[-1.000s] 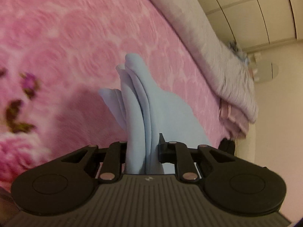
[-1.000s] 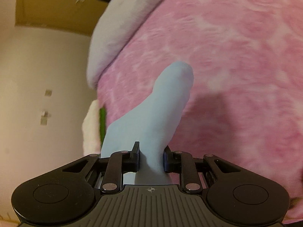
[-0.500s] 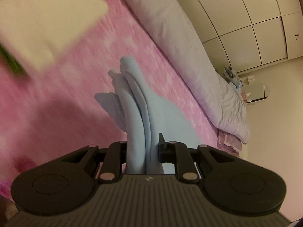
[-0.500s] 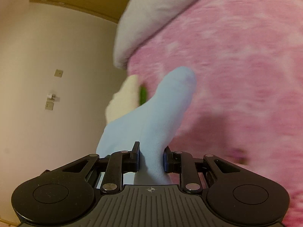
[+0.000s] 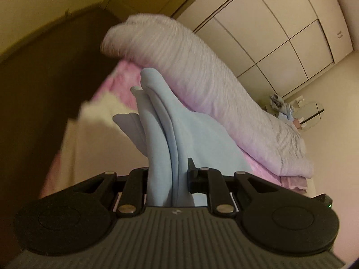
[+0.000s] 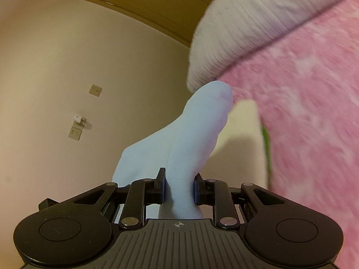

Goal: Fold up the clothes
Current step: 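Lift the folded sweatshirt with both grippers and carry it toward the white towel stack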

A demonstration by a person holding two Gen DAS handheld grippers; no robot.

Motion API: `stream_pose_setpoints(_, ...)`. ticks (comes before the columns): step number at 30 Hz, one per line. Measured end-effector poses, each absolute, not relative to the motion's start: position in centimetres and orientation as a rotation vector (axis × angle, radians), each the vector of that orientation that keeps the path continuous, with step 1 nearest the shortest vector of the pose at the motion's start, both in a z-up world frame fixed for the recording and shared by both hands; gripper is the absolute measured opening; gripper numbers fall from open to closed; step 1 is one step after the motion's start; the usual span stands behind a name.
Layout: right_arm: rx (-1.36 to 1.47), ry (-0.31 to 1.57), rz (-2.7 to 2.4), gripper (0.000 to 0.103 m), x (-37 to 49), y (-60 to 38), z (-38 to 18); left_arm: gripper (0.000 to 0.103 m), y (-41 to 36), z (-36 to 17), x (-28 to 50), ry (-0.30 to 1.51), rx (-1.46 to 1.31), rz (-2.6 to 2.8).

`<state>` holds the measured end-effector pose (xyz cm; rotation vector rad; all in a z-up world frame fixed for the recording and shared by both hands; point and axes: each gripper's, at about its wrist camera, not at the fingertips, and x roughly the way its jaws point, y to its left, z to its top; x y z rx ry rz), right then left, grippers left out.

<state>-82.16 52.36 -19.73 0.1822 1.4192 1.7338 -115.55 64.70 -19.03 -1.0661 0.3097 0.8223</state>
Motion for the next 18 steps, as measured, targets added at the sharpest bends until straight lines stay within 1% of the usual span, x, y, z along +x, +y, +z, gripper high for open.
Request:
stream_pose_setpoints(3,0.173,1.363,1.752,0.021,-83.9,54.8,-21.1,0.014,66.9,-22.2,-116.6,0.331,-1.082,0.830)
stream_pose_setpoints(6,0.105,1.335,1.715,0.023,-85.7,56.4,-24.5,0.015,68.8,-26.6,-117.1,0.384,-1.125,0.838)
stream_pose_setpoints(9,-0.063,1.393,1.611,0.026,-87.3,57.9,-29.3,0.017,69.3,-30.3,-117.2,0.442,-1.151,0.847)
stream_pose_setpoints(10,-0.097,1.404,1.570,0.029,-87.6,57.9,-30.5,0.016,69.3,-30.8,-117.4,0.437,-1.163,0.843)
stream_pose_setpoints(13,-0.039,1.367,1.566,0.028,-87.7,57.0,-31.1,0.015,69.7,-30.5,-118.1,0.415,-1.151,0.817)
stream_pose_setpoints(14,-0.042,1.327,1.580,0.025,-87.9,57.0,-30.5,0.015,69.4,-29.9,-117.7,0.434,-1.084,0.806)
stream_pose_setpoints(16,-0.051,1.228,1.618,0.025,-88.5,57.1,-29.1,0.015,68.9,-28.8,-117.1,0.448,-0.992,0.797)
stream_pose_setpoints(17,-0.057,1.174,1.639,0.025,-88.8,57.1,-28.4,0.015,68.9,-28.7,-117.2,0.441,-0.992,0.800)
stream_pose_setpoints(18,-0.060,1.167,1.638,0.025,-89.0,57.3,-28.3,0.015,69.1,-29.0,-117.4,0.444,-1.007,0.805)
